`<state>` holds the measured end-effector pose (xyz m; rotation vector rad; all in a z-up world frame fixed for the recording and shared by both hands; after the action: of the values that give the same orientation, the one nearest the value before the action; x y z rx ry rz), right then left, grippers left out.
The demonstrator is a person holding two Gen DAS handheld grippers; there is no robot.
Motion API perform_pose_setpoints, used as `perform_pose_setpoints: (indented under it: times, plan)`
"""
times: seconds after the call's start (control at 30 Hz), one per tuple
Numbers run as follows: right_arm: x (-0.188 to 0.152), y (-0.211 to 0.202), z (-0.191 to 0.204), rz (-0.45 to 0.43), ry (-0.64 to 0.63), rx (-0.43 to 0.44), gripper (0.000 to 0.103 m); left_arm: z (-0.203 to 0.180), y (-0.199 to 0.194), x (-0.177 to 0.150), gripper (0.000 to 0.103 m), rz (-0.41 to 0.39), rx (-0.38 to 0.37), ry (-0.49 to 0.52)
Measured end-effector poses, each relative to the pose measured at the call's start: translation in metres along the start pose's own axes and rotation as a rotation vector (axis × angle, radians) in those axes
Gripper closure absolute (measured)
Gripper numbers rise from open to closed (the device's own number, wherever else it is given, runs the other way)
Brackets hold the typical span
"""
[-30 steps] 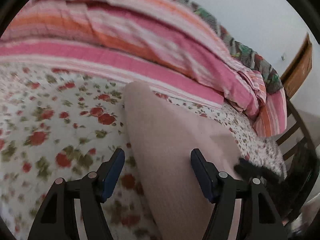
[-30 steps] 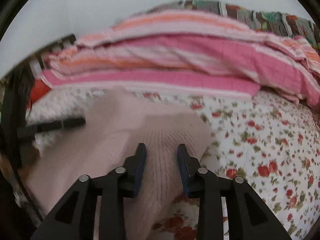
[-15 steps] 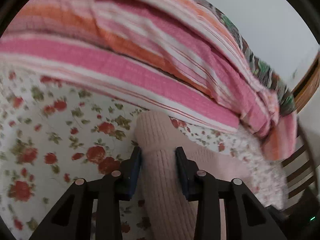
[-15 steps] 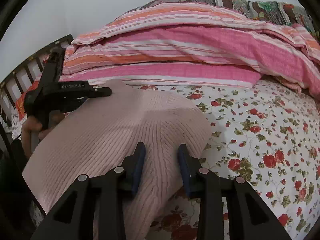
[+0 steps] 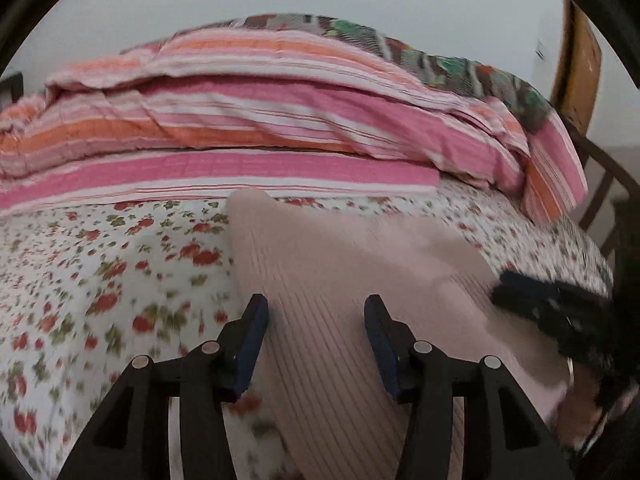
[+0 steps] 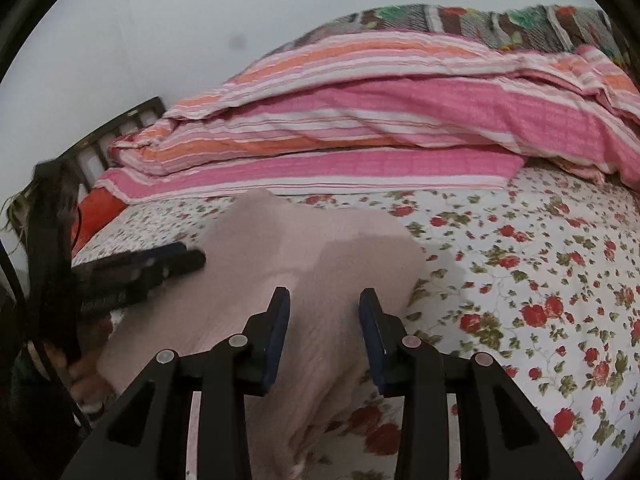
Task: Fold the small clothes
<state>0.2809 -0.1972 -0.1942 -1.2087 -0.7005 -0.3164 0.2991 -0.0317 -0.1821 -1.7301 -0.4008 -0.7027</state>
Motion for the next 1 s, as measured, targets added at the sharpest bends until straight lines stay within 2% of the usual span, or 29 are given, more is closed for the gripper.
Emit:
perform_pose_setpoints:
  times: [0.1,0.23,0.37,0.6,0.77,0.93,1.0]
  plan:
    - [-0.011,0.012,-0.001,0.043,-0.016,-0.042,0.067,-0.004,-0.009,-0.016,0.054,-0.012,0.022,0.015]
    - [-0.021,0.019,-0.006,0.068,-0.011,-0.066,0.057,-0.002,-0.007,-0.035,0.053,-0.002,0.076,0.026]
    - [-0.028,0.023,-0.006,0.079,-0.032,-0.077,0.057,-0.005,-0.010,-0.043,0.053,-0.022,0.101,0.074]
    - [-0.031,0.021,-0.003,0.097,-0.055,-0.136,0.057,-0.008,-0.018,-0.051,0.053,-0.027,0.080,0.072]
    - [-0.030,0.015,0.000,0.121,-0.102,-0.219,0.054,-0.010,-0.022,-0.053,0.053,-0.024,0.072,0.074]
    - [-0.020,-0.009,0.006,0.076,-0.078,-0.189,0.054,-0.005,-0.028,-0.048,0.053,-0.023,0.031,0.025]
    - [-0.015,-0.023,0.015,0.021,-0.080,-0.161,0.053,-0.004,-0.034,-0.047,0.052,-0.039,0.021,0.021]
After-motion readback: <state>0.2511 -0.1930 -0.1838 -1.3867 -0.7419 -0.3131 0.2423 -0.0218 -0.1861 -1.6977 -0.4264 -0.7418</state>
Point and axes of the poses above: each gripper's, at about its wrist camera, not at the fingertips, and y roughly the way its jaws point, z to its left, x to its top, the point moved 9 cm from there along y, roughly the way its jaws point, and after that the axes turned 8 degrees about z, right-handed, at the moved point
